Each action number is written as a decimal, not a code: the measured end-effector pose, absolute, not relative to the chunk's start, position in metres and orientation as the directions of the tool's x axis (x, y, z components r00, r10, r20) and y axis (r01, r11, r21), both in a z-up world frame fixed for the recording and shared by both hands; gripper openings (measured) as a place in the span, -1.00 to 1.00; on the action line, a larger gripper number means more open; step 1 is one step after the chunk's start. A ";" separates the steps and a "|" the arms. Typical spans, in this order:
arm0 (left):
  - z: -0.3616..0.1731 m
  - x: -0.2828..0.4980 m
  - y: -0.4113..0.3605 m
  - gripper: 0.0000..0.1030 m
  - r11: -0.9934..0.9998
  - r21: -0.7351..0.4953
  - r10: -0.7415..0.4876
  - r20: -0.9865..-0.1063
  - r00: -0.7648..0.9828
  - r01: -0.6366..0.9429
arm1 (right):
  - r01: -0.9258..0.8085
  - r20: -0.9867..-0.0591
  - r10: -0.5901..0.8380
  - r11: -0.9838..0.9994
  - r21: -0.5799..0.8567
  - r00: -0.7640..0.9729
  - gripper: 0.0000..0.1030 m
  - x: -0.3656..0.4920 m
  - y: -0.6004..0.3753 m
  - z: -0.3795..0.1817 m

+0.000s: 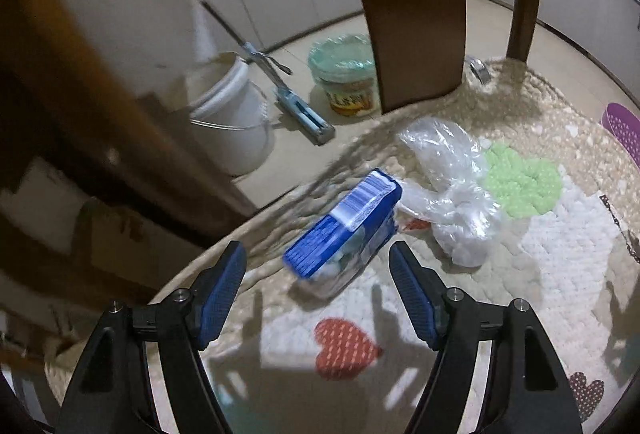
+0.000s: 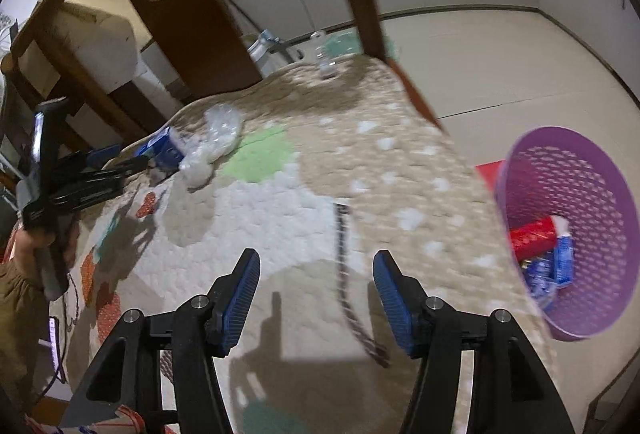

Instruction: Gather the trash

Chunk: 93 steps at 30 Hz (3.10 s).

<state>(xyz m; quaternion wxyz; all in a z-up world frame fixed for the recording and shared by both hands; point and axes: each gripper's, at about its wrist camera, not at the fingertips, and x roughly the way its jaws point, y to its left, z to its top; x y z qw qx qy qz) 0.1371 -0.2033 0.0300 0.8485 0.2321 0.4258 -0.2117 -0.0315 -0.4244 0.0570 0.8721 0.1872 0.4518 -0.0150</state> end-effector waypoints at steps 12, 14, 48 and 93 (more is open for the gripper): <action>0.017 0.125 -0.173 -0.63 0.884 -0.092 -0.275 -0.895 0.350 0.458 | 0.110 -0.779 0.241 0.924 0.367 0.578 0.23 0.035 -0.384 0.050; 0.023 0.107 -0.160 -0.63 0.896 -0.104 -0.271 -0.898 0.347 0.433 | 0.094 -0.775 0.263 0.920 0.382 0.575 0.24 0.049 -0.378 0.049; 0.020 -0.053 -0.110 -0.61 0.960 -0.178 -0.242 -0.915 0.324 0.215 | 0.066 -0.829 0.323 0.917 0.393 0.456 -0.44 -0.032 -0.360 0.053; 0.084 -0.113 -0.115 -0.68 0.971 -0.024 -0.157 -0.817 0.555 0.239 | 0.069 -0.772 0.171 0.961 0.268 0.612 -0.34 -0.089 -0.330 0.074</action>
